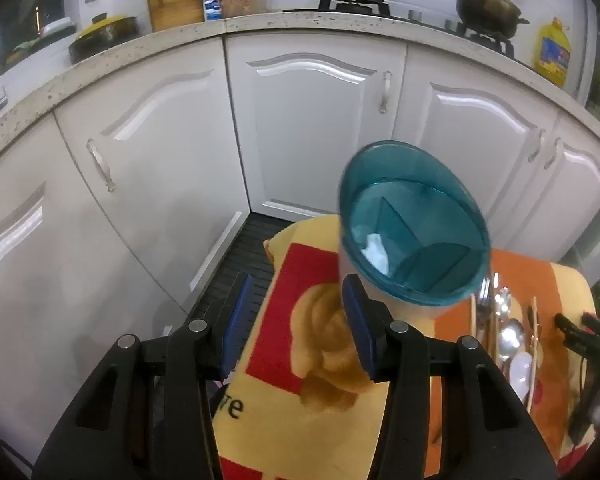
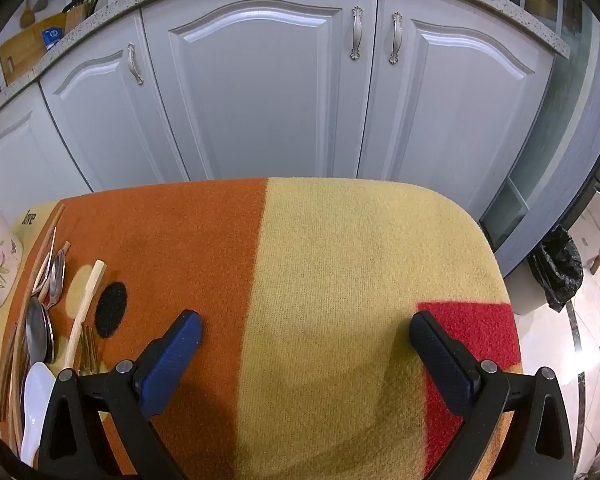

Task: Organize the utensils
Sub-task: 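Move both tools toward the loose utensils beside the floral holder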

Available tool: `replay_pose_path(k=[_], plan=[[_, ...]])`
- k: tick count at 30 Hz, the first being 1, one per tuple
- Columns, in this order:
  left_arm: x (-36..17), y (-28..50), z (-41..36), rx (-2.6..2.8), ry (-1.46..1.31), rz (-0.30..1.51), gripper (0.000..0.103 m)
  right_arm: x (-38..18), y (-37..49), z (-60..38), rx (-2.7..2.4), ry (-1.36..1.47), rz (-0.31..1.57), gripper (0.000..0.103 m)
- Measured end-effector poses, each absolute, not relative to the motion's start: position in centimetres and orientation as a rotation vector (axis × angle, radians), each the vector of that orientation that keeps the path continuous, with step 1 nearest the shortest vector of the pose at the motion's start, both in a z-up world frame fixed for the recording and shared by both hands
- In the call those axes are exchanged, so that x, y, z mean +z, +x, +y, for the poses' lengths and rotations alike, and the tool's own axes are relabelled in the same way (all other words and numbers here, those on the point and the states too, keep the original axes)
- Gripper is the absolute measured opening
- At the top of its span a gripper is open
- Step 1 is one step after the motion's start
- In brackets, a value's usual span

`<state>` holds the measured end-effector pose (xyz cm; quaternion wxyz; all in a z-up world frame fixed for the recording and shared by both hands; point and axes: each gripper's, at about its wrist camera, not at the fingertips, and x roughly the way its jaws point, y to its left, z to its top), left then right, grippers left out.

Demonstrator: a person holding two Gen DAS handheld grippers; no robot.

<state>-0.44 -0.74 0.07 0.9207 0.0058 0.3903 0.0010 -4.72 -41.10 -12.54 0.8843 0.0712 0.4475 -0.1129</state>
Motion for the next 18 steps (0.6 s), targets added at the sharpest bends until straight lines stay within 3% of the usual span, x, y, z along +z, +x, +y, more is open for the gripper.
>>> replay_pose_path(k=[11,18], plan=[[1.5,-3.0,-4.3,-0.077,0.041,0.807,0.046,-12.0,-5.6,-40.5,-0.209,0.132,0.973,0.102],[2.2,-4.0,-5.9,-0.13,0.039,0.794,0.046,-6.2,-9.5,-36.5,-0.143,0.178,0.883,0.099]])
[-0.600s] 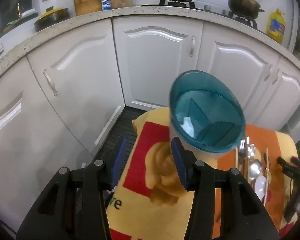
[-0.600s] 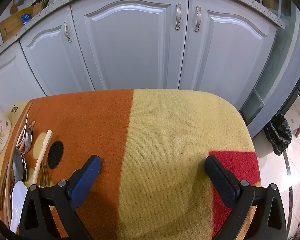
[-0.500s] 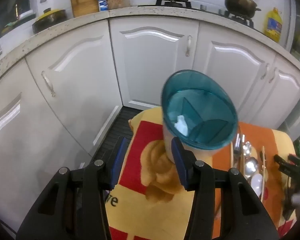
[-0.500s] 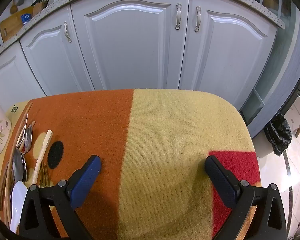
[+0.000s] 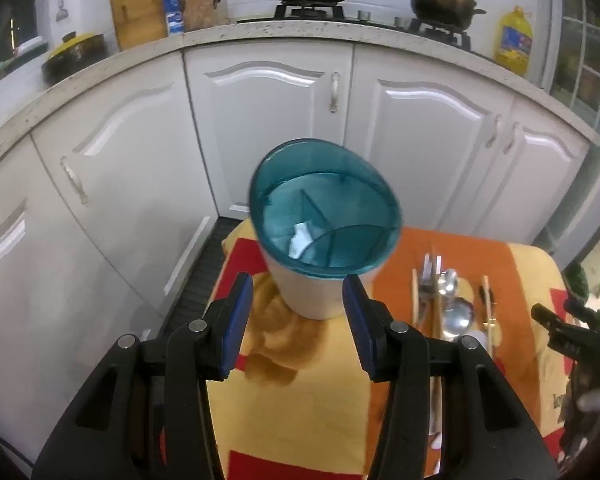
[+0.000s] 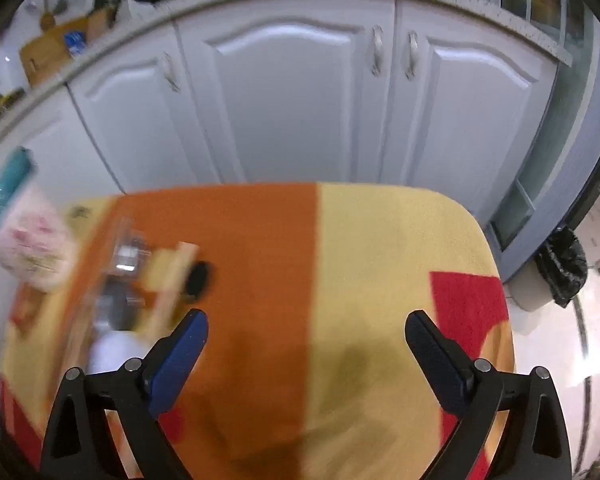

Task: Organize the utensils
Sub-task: 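Move both tools toward the loose utensils beside the floral holder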

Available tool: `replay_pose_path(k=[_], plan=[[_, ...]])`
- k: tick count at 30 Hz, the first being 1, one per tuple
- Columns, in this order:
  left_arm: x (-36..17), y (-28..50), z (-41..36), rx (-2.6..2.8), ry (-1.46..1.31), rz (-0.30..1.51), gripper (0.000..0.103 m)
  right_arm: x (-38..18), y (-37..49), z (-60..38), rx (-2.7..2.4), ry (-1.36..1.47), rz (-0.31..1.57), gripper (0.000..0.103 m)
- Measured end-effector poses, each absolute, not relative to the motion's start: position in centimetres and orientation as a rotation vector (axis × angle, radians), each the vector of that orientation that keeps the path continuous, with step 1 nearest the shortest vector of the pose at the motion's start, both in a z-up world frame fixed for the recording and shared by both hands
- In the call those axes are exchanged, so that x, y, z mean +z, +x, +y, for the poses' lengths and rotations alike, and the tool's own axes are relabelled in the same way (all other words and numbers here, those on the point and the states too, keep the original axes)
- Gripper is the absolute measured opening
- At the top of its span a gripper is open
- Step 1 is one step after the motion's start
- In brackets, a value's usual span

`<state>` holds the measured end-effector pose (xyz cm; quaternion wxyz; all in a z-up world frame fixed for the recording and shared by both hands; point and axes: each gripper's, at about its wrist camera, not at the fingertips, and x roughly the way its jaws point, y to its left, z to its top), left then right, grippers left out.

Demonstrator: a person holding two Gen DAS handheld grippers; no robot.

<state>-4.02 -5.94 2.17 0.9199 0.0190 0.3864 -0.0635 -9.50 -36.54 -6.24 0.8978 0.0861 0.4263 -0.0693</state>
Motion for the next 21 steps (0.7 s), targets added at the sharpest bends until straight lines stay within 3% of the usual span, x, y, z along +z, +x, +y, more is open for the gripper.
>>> replay_pose_path(k=[13,21], plan=[[4.2,-5.8,-8.0,-0.196,0.05,0.742,0.046,2.2,-12.3,-29.3,-0.104,0.131,0.755,0.099],[5.2,-6.4,-8.8,-0.233,0.061,0.721,0.046,3.8,-12.6,-28.0,-0.13,0.099,0.723,0.099]])
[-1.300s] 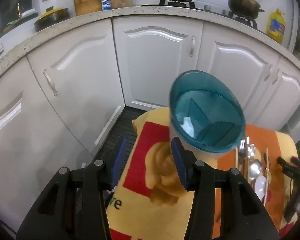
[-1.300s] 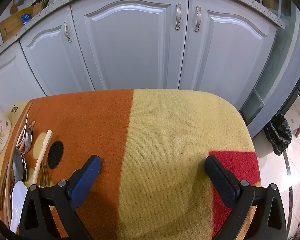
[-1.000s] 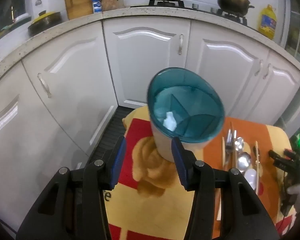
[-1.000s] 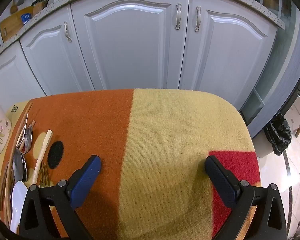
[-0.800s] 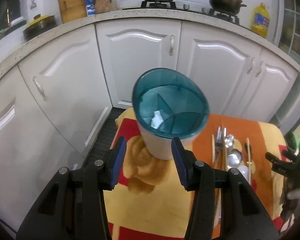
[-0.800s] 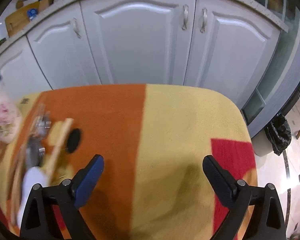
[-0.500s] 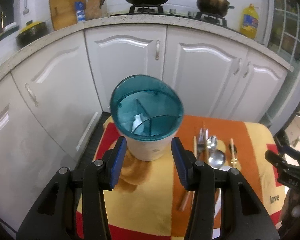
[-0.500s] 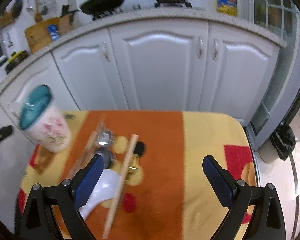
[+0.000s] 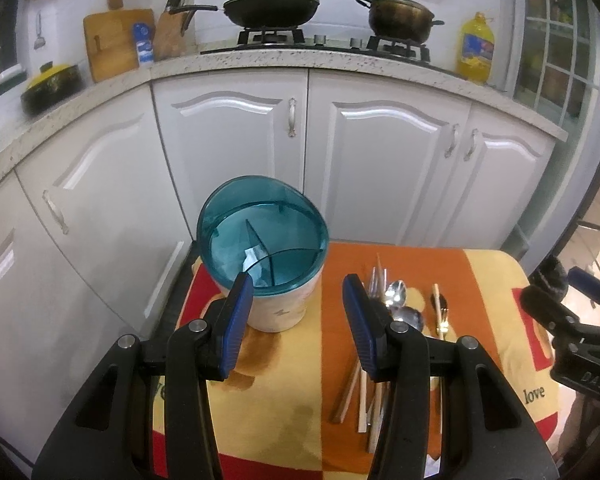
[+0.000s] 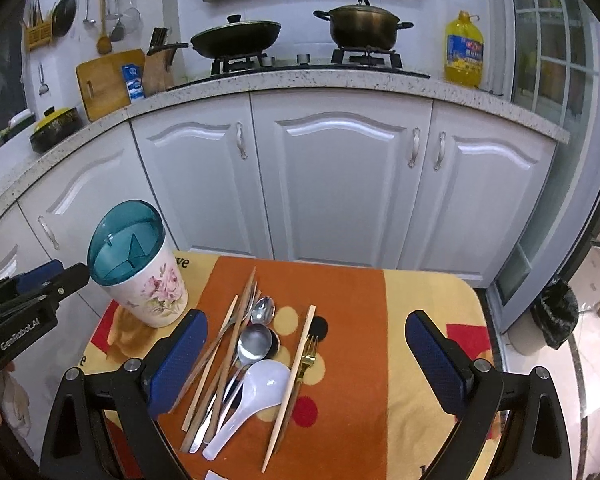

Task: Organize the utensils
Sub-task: 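Move both tools toward the loose utensils beside the floral holder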

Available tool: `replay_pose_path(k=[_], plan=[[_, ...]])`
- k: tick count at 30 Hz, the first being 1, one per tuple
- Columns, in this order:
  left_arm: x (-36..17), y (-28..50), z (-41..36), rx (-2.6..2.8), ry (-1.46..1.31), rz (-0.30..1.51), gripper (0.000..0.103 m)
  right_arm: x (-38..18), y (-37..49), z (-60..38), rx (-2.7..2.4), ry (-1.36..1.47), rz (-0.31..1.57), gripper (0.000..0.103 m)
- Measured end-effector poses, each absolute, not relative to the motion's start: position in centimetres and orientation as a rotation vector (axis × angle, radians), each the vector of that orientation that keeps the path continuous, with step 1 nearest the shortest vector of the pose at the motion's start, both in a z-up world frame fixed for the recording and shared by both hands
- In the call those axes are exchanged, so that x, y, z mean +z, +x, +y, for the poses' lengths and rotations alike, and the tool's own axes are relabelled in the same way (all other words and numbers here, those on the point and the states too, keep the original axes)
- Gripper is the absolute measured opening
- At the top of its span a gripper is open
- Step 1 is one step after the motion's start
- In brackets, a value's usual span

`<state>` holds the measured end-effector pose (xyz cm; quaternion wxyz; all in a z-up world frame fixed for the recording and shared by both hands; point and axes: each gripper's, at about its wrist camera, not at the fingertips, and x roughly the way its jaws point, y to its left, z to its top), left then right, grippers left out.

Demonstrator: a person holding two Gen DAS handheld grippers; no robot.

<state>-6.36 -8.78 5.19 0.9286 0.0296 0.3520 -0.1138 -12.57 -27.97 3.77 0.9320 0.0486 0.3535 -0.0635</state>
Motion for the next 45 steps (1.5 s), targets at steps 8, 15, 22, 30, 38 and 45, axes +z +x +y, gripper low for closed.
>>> replay_pose_path(k=[8,15,22,30,38,45], plan=[[5.4,-6.88,-9.16,-0.266,0.052,0.721,0.046,3.99,-12.73,-27.96,-0.152,0.081,0.717,0.099],[5.22,-6.86,-9.3,-0.275,0.049,0.73,0.046,3.96,-12.58,-27.8,-0.16,0.07,0.722,0.099],[5.23,-6.85,-9.26,-0.274,0.044,0.732,0.046,4.07,-12.58,-27.99,-0.164,0.065,0.719,0.099],[5.23,-6.95,-9.49,-0.286,0.048,0.732,0.046,4.25,-12.61,-28.03,-0.166,0.054,0.715,0.099],[5.25,-7.03,-9.75,-0.291,0.048,0.731,0.046,4.37,-12.57,-28.12,-0.171,0.049,0.718,0.099],[5.27,-7.02,-9.83,-0.295,0.048,0.733,0.046,4.36,-12.53,-28.07,-0.172,0.043,0.721,0.099]])
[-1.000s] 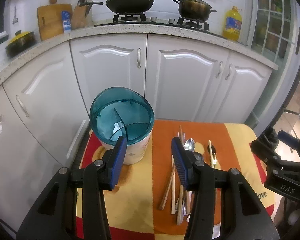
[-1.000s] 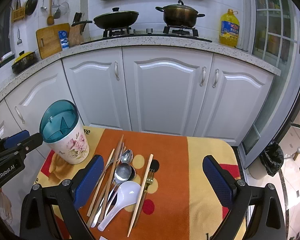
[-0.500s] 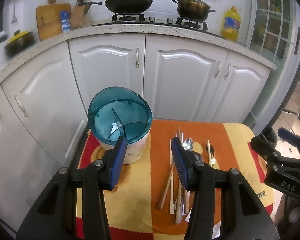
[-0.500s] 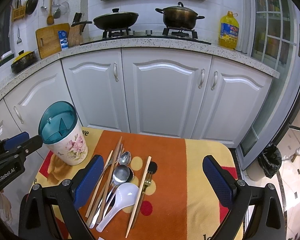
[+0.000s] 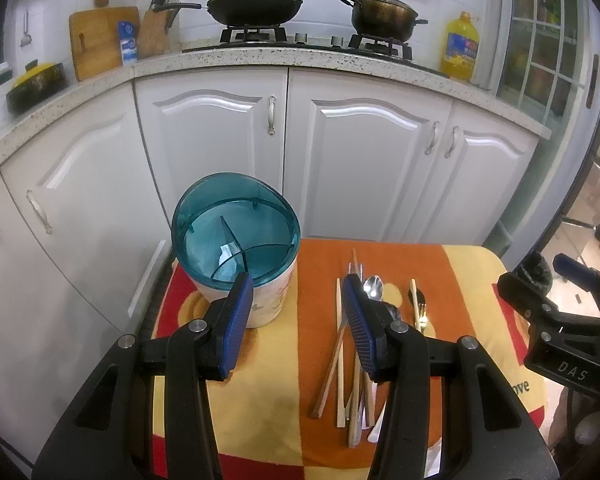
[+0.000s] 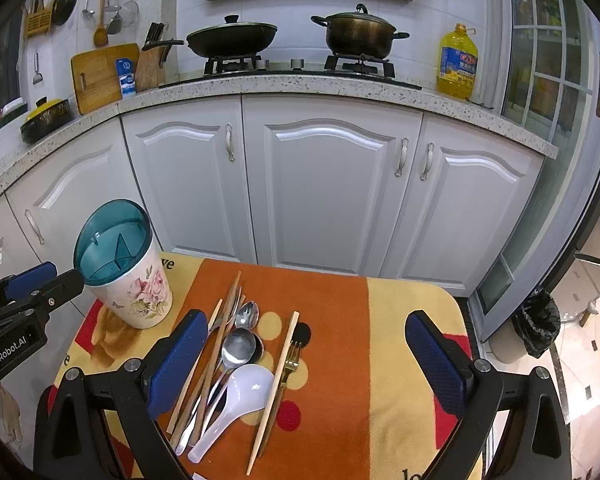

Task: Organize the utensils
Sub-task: 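Move both tools toward the loose utensils beside the floral holder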

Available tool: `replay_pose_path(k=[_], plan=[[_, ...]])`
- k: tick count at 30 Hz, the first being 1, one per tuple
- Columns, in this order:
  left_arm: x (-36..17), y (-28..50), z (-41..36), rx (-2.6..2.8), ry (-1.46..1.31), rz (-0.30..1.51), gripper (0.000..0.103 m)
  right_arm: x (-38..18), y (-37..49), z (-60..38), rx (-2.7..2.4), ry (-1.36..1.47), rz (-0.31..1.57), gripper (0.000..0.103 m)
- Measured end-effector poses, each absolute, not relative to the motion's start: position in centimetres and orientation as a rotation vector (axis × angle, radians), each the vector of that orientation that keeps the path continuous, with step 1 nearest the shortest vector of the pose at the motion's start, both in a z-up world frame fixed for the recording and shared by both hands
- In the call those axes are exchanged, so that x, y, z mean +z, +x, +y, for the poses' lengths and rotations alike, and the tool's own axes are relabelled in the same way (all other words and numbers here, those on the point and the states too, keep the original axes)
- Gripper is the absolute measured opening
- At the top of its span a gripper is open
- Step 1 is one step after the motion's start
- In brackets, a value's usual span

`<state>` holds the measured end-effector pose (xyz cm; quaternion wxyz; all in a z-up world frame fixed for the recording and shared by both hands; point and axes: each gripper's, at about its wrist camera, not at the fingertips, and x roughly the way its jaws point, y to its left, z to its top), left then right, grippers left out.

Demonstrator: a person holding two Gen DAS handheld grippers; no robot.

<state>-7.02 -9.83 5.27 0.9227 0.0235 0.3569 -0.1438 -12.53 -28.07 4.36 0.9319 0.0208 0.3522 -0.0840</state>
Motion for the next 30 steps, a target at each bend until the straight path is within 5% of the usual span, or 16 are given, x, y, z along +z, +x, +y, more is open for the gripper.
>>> replay_pose_path(k=[27,30], plan=[[3.8,-6.7,-10.2,-0.346,0.039,0.787,0.046,2.3,-12.0,-30.1,-0.122,0.088,0.781,0.099],[3.0,-6.6,-11.0,-0.371,0.06,0.8,0.046,1.0,-11.7,-30.7,-0.099,0.124,0.811,0.091]])
